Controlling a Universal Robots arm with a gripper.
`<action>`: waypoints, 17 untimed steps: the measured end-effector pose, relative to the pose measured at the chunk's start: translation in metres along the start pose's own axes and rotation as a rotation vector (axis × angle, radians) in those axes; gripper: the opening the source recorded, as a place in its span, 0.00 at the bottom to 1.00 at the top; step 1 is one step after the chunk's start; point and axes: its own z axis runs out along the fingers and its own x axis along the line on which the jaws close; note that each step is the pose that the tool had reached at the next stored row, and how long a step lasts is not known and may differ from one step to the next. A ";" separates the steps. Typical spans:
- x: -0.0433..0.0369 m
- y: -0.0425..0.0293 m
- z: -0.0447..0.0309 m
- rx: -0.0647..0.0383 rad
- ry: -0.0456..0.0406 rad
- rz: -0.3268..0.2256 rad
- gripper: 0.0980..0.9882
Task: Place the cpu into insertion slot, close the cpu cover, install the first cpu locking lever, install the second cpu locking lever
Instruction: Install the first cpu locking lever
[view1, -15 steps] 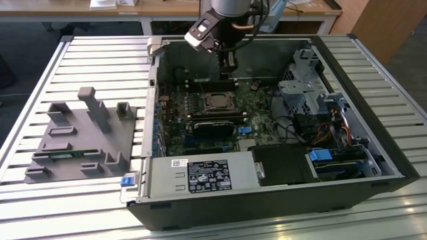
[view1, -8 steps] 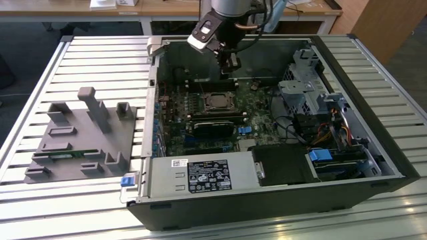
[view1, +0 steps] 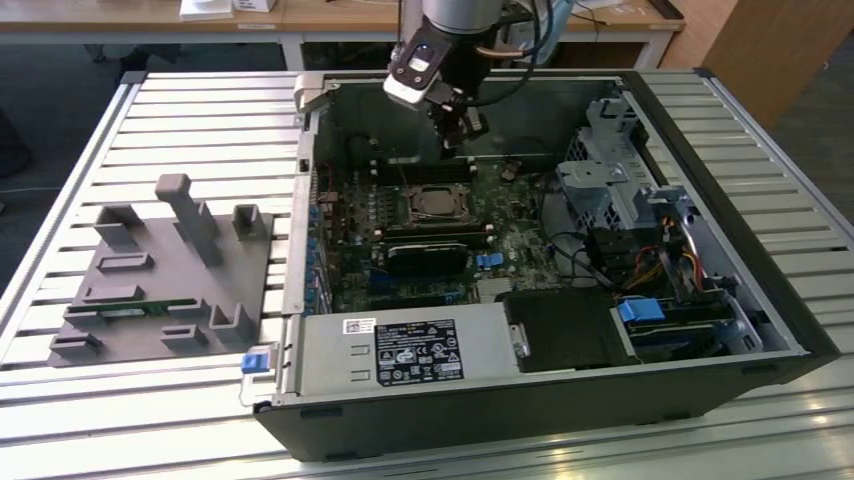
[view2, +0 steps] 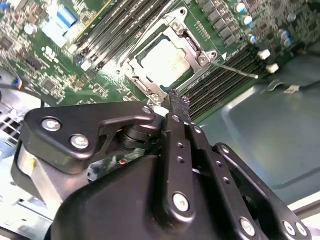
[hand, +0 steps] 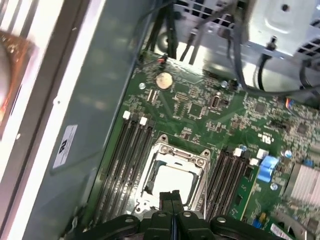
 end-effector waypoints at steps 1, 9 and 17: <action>0.0000 0.0000 0.0000 0.000 -0.0004 -0.014 0.01; 0.0000 -0.0001 0.0000 0.003 -0.0012 -0.122 0.01; 0.0001 -0.0008 0.0010 0.005 -0.0005 -0.212 0.01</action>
